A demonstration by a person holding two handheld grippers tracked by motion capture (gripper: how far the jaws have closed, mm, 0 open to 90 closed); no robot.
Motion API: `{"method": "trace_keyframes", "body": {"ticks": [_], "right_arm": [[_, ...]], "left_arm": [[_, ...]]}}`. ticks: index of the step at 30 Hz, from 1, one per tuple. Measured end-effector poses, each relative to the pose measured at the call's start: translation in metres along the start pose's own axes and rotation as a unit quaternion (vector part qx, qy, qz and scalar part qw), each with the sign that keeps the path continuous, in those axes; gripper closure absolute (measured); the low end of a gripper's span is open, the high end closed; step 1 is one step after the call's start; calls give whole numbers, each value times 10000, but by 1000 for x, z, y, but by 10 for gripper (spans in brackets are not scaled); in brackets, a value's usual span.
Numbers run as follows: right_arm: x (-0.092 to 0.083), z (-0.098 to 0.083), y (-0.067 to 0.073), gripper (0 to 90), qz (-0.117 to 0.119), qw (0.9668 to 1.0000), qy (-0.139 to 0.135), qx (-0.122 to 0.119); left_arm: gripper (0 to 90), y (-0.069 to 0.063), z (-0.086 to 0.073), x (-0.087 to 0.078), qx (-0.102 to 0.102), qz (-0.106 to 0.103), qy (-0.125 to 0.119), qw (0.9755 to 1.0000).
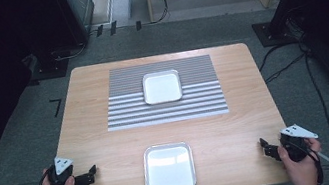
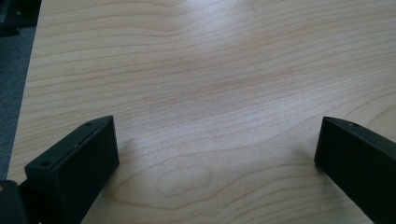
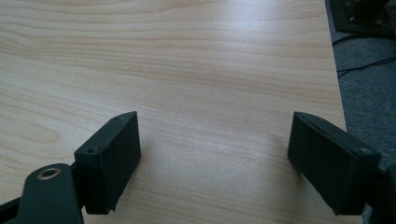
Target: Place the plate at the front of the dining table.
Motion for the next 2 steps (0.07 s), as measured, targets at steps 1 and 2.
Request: {"method": "trace_keyframes", "body": {"ticks": [1, 2], "right_arm": [[0, 0, 0, 173, 1, 10000, 0, -2], [0, 0, 0, 172, 2, 10000, 1, 0]], "left_arm": [[0, 0, 0, 0, 2, -2, 2, 10000], [0, 0, 0, 0, 1, -2, -1, 10000]]}}
Point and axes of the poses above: each handheld gripper's, and its own axes: x roughly forward along the jaws, z roughly out of its top, y roughly to its left, the point moved 10 cm from there along x, roughly forward along the jaws, and after that the axes turned 2 degrees about -z, right-handed, at the moved point
